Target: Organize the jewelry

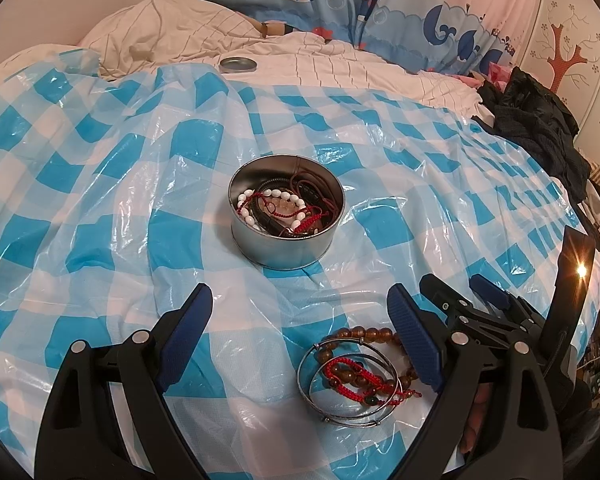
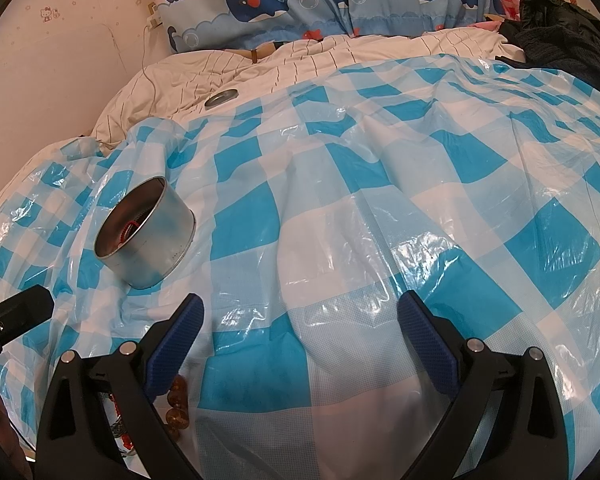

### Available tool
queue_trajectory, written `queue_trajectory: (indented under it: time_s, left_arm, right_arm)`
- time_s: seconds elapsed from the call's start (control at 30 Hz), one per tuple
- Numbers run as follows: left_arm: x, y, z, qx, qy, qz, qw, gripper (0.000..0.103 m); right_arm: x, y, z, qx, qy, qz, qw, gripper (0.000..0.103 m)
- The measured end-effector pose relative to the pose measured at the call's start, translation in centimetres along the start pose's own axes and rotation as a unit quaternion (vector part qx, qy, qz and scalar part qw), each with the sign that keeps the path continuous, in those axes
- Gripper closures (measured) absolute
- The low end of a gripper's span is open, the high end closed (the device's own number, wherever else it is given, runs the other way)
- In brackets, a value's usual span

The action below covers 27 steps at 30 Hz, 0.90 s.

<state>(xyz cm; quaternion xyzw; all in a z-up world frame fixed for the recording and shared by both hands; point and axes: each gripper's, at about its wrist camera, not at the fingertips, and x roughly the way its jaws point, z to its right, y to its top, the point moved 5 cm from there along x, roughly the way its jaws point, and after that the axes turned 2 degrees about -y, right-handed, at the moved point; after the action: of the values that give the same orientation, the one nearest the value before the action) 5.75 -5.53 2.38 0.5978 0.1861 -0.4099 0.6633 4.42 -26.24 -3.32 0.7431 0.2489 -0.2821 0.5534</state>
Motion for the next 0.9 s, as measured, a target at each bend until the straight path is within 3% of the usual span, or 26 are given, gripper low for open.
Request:
queue_trajectory:
  time_s: [0.9]
  left_arm:
    - [0.27,-0.25,0.31,0.004,0.000,-0.004,1.0000,0.018]
  right_arm:
    - [0.10,-0.04,-0.05,-0.002,0.000,-0.002,1.000,0.009]
